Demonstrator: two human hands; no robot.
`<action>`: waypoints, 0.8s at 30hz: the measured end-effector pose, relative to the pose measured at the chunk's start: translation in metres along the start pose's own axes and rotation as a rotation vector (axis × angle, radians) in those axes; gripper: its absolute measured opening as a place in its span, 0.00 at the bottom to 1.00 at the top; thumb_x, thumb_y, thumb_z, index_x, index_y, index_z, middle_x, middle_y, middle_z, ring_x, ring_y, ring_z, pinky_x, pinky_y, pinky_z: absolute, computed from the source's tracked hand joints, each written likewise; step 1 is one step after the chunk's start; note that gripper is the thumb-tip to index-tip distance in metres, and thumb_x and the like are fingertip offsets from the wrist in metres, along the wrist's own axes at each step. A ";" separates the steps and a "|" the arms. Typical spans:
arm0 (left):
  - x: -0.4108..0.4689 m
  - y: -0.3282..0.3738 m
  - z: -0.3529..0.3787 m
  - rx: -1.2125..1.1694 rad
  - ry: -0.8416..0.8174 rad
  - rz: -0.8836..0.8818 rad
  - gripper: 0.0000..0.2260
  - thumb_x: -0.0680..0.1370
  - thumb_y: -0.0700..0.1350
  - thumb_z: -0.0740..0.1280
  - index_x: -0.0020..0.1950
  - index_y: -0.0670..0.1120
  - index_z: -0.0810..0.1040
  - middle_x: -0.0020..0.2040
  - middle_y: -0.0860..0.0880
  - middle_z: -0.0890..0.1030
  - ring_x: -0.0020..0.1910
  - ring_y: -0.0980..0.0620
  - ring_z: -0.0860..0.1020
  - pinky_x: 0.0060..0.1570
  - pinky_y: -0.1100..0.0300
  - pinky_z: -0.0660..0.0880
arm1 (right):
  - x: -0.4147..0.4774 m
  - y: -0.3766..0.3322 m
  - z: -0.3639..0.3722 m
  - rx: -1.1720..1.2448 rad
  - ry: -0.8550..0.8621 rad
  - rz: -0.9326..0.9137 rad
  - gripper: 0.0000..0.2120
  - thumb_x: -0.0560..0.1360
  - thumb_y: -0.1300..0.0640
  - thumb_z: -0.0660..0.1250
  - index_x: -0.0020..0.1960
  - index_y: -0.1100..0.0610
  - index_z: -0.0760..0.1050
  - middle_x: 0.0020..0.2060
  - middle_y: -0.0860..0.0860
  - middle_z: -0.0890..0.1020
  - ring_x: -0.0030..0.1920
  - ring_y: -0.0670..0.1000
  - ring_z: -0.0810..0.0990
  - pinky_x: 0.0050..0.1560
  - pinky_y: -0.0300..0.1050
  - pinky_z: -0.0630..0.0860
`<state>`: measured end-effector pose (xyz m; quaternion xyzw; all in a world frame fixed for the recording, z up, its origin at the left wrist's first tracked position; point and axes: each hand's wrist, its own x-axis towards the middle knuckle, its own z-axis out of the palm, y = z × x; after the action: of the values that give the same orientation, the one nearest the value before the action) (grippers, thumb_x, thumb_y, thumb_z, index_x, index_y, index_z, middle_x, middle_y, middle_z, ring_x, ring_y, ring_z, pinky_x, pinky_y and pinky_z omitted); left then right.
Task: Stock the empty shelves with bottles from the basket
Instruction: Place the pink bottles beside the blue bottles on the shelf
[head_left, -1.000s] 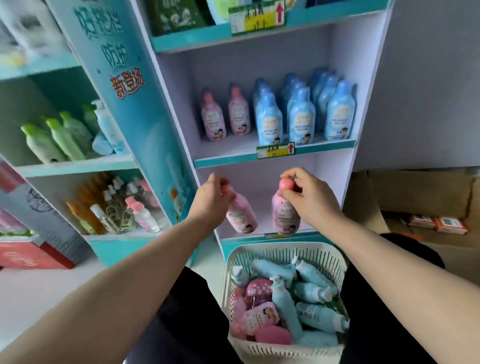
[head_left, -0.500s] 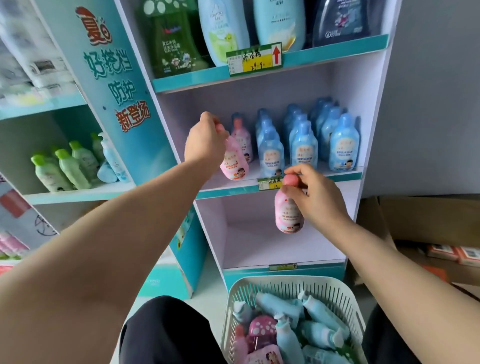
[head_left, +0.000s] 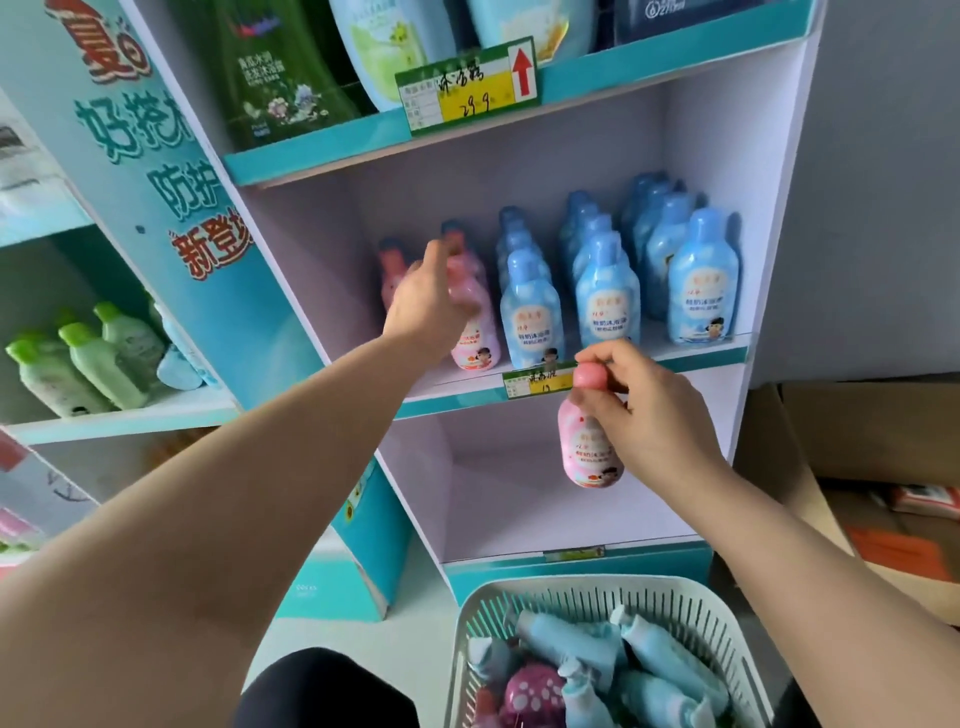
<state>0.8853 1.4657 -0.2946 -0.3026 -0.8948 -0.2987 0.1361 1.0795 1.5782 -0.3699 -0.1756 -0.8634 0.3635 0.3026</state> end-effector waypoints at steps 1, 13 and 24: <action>-0.004 -0.003 0.001 0.004 -0.026 0.007 0.31 0.72 0.38 0.70 0.71 0.52 0.62 0.62 0.44 0.72 0.54 0.43 0.76 0.55 0.52 0.75 | 0.000 -0.003 0.001 0.013 0.010 0.002 0.10 0.75 0.49 0.68 0.55 0.47 0.73 0.50 0.46 0.83 0.49 0.53 0.80 0.48 0.50 0.77; 0.009 -0.014 0.029 -0.020 0.087 -0.030 0.38 0.70 0.32 0.64 0.71 0.63 0.58 0.67 0.48 0.62 0.65 0.42 0.69 0.59 0.46 0.74 | -0.001 -0.011 0.009 0.093 -0.036 -0.008 0.10 0.74 0.50 0.69 0.54 0.46 0.73 0.48 0.44 0.83 0.48 0.50 0.81 0.48 0.48 0.76; 0.005 -0.021 0.026 -0.044 0.125 -0.032 0.42 0.70 0.31 0.66 0.74 0.62 0.53 0.77 0.47 0.51 0.72 0.44 0.62 0.55 0.62 0.67 | 0.007 -0.006 0.008 0.043 -0.038 0.012 0.13 0.72 0.48 0.71 0.54 0.48 0.76 0.48 0.42 0.84 0.48 0.47 0.80 0.47 0.43 0.75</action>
<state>0.8664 1.4708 -0.3225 -0.2721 -0.8824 -0.3389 0.1801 1.0690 1.5732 -0.3669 -0.1672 -0.8599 0.3872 0.2876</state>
